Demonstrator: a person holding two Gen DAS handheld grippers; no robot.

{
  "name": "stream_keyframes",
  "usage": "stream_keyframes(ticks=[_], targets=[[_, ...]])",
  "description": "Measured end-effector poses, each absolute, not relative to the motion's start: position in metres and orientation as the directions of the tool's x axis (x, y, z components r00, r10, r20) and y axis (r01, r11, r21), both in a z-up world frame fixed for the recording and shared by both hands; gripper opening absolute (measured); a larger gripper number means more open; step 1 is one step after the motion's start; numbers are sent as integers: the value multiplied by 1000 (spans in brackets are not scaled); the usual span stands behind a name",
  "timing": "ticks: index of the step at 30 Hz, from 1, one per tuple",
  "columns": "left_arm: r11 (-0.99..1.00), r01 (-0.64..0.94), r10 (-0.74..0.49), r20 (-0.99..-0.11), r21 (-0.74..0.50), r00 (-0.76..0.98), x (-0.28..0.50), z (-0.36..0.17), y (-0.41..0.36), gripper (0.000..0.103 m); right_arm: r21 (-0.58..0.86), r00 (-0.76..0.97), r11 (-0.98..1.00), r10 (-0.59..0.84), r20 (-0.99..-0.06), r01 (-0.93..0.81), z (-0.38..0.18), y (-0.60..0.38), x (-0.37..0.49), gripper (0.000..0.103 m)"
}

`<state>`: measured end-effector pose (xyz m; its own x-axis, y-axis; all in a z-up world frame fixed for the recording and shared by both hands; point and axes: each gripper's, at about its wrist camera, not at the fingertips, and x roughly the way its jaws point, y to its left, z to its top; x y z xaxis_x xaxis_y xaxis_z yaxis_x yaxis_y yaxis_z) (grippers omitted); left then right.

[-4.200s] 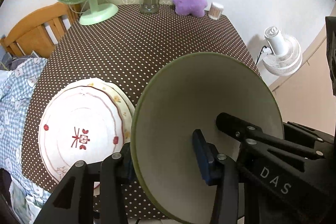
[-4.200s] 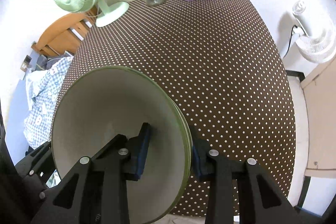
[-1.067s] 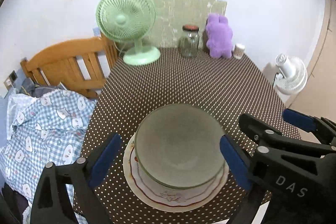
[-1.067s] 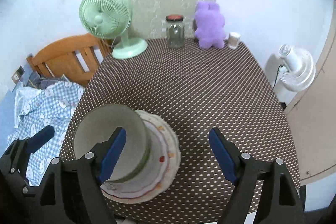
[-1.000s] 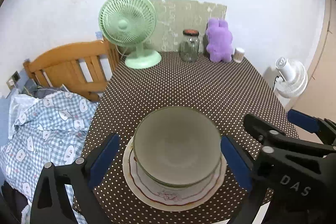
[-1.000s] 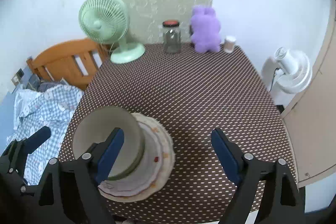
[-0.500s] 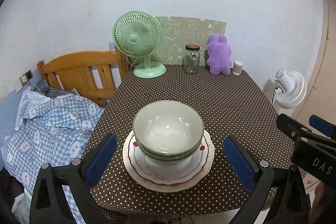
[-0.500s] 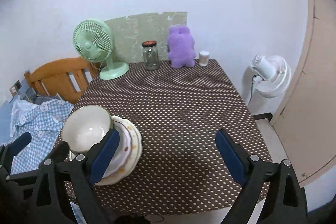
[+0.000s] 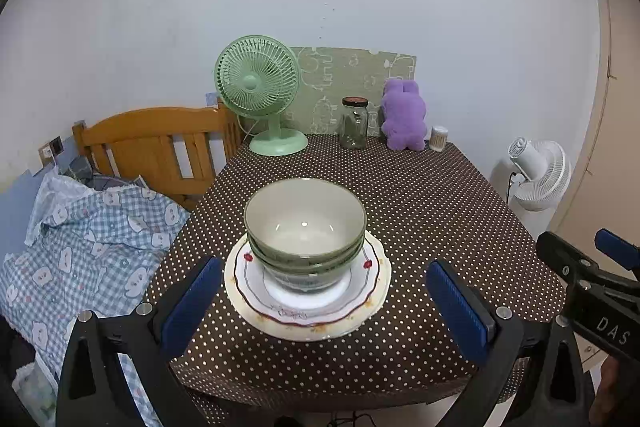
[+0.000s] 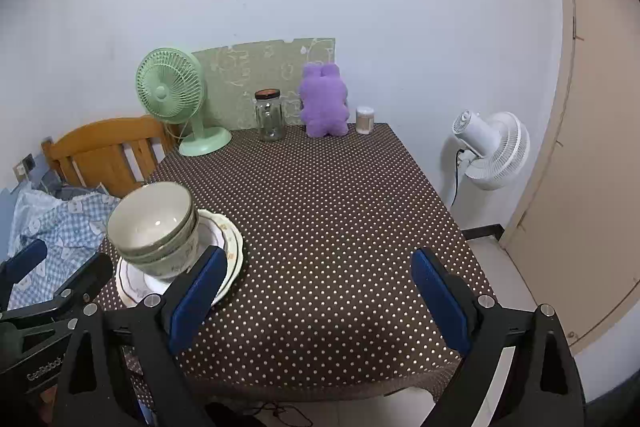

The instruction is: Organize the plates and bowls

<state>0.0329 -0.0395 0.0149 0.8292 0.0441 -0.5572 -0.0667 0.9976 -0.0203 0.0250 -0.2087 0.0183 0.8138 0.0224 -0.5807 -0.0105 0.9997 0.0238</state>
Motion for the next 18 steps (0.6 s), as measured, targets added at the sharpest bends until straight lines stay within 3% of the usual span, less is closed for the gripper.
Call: stream_keyframes(ticks=[18], targets=[[996,-79,41,-548,-45,835,18,15,-40,103,17,813,999,44,-580,-42,14,-211,12,95]])
